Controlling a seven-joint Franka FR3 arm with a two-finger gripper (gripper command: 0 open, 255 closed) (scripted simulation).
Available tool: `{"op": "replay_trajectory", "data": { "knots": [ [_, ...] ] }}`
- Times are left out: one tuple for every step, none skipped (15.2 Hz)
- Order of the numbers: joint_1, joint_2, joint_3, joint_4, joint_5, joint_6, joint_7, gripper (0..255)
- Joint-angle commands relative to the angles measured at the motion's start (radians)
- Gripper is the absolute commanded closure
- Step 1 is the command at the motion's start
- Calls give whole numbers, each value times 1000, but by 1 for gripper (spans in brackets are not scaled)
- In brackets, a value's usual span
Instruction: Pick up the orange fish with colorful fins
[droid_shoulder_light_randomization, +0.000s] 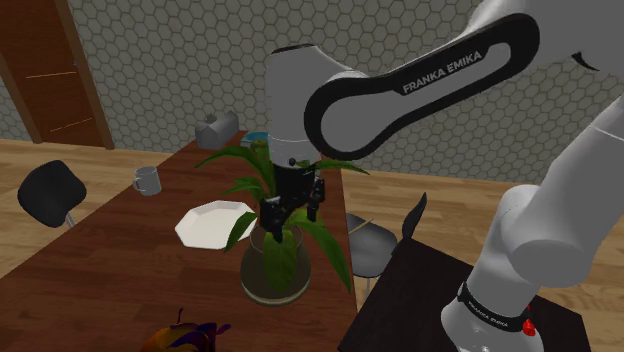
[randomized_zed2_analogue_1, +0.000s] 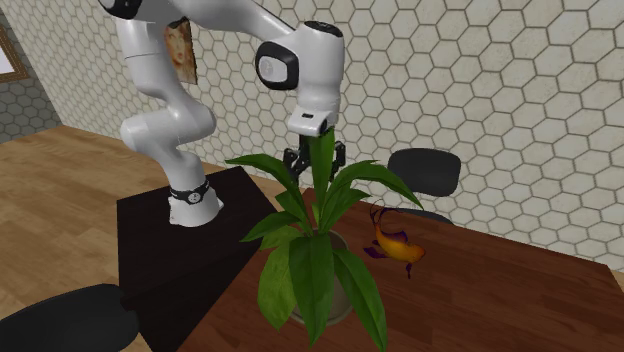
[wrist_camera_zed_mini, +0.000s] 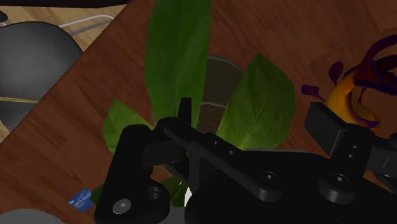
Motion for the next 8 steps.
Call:
{"op": "replay_trajectory", "data": {
  "knots": [
    [1, 82, 32, 30, -33, 41, 54, 0],
    [4, 122, 46, 50, -52, 55, 83, 0],
    [7, 164, 58, 71, -74, 68, 113, 0],
    [12, 206, 68, 94, -98, 79, 143, 0],
    [19, 249, 77, 118, -123, 89, 173, 0],
    [27, 292, 83, 143, -149, 97, 204, 0],
    [37, 336, 88, 170, -176, 103, 234, 0],
    [49, 380, 90, 198, -203, 108, 263, 0]
  ]
}}
